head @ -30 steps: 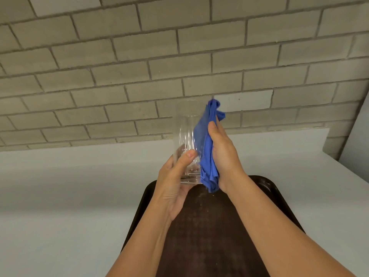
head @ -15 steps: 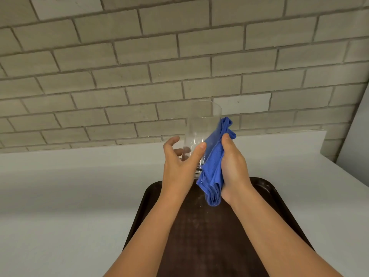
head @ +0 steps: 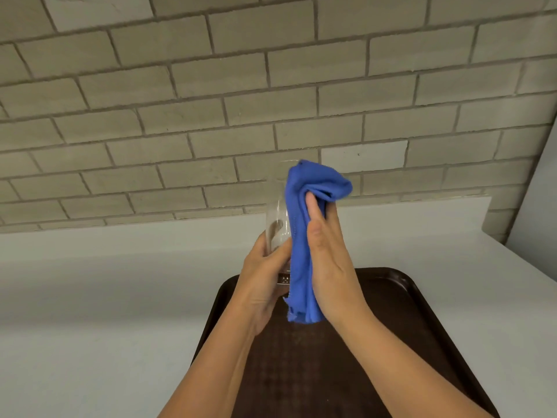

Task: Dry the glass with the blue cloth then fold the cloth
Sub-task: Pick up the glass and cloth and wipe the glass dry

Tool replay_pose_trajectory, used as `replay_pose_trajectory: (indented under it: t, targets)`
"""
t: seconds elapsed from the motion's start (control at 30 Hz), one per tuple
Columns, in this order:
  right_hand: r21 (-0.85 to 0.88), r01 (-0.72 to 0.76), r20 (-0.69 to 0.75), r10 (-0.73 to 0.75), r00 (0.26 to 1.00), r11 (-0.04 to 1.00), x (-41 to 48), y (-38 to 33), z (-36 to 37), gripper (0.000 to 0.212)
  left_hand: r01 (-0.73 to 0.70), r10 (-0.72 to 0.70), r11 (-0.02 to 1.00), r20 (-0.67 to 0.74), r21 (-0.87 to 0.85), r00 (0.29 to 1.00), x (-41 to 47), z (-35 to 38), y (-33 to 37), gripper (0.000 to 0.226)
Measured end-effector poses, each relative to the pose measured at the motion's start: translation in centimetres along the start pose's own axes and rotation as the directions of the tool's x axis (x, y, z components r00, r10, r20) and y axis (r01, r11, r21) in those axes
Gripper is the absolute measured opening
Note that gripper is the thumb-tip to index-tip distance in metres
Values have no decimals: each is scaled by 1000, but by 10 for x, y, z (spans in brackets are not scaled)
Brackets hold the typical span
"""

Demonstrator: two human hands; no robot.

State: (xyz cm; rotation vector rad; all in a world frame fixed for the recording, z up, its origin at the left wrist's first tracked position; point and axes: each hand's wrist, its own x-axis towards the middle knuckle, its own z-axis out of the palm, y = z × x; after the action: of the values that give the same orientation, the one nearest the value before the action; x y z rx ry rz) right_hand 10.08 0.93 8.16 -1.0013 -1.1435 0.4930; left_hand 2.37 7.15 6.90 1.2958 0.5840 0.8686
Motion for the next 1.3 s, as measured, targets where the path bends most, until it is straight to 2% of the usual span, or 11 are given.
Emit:
replay_pose_trajectory:
  t: [0.1, 0.27, 0.33, 0.47, 0.67, 0.77, 0.87, 0.97, 1.07, 1.17, 1.3]
  targets:
    - [-126, 70, 4, -70, 998, 990, 27, -4, -3, 42, 8, 2, 993, 84, -118, 997, -1, -2, 3, 65]
    - [51, -129, -13, 130, 991, 990, 49, -4, -9, 47, 53, -23, 962, 115, -269, 993, 3, -6, 1, 31]
    - [153, -232, -12, 236, 972, 961, 45, -1, -10, 46, 48, -20, 964, 109, -263, 994, 3, -7, -5, 28]
    - [349, -504, 31, 528, 849, 790, 23, 6, -13, 48, 19, -5, 992, 109, -128, 994, 3, -8, -7, 47]
    - [441, -487, -56, 565, 823, 754, 12, 9, -16, 43, -14, 2, 989, 83, 148, 997, 4, 0, 1, 72]
    - [442, -474, -73, 557, 827, 761, 15, 9, -20, 40, -114, 155, 889, -58, 443, 986, 7, 7, 7, 82]
    - [420, -446, -101, 529, 842, 790, 17, 10, -19, 40, -221, 352, 813, -152, 538, 924, 4, 13, 6, 72]
    - [292, -360, -119, 407, 906, 886, 17, 13, -14, 37, -218, 360, 780, -136, 586, 923, 0, 19, 1, 59]
    - [187, -284, -109, 307, 946, 941, 9, 14, -9, 30, -147, 303, 793, -174, 591, 937, 2, 21, 4, 68]
    - [137, -231, -64, 241, 968, 963, 1, 10, -3, 37, -82, 223, 884, -261, 461, 939, 5, 15, 12, 80]
    - [5, -115, -2, 115, 993, 993, -17, 7, 6, 39, -68, 89, 991, -185, 114, 979, 7, 2, 8, 34]
